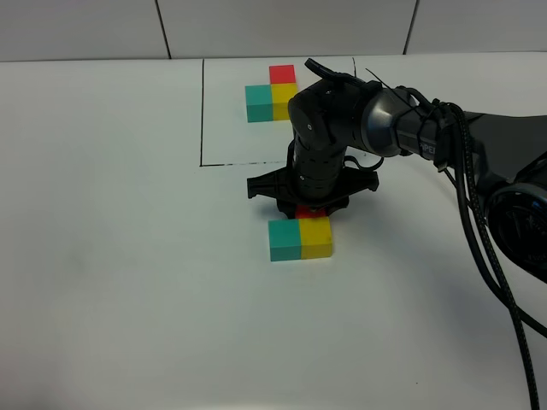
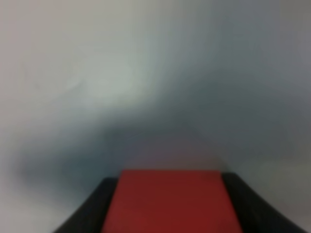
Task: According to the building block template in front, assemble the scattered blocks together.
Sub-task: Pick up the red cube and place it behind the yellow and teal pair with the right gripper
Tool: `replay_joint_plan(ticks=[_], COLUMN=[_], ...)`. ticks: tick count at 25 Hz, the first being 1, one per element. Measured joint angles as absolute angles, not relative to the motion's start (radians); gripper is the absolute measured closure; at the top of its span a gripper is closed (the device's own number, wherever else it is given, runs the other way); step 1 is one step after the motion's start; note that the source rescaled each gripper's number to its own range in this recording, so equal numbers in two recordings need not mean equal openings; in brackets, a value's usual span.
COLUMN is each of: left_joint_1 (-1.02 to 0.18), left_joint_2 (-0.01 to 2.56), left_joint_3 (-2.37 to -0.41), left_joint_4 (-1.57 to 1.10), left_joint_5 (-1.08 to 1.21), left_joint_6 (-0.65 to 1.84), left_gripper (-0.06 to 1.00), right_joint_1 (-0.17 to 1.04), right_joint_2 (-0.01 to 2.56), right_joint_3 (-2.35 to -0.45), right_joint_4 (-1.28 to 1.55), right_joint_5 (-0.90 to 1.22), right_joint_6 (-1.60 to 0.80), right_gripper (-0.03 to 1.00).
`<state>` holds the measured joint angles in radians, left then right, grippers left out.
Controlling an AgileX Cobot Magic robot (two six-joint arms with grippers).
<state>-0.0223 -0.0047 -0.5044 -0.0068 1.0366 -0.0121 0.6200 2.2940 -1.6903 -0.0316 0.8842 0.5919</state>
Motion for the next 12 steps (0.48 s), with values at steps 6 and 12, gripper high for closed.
replay_joint_plan(ticks=[6,12], left_joint_1=[-0.022,-0.022], left_joint_2=[-0.005,-0.005], left_joint_3=[-0.504,-0.504], left_joint_4=[-0.007,-0.007], left_joint_5=[1.037,1.037], left_joint_6=[-0.012,-0.012], left_gripper=[0.15,0.15], right_joint_1=[0.62,0.621], right_joint_2=[2.294,2.294], right_joint_3=[-1.69,-1.69], right_joint_4=[-0.031,-0.016], right_joint_5=[0.875,0.853], right_joint_6=[0.584,0.525], right_gripper=[0.95,0.68])
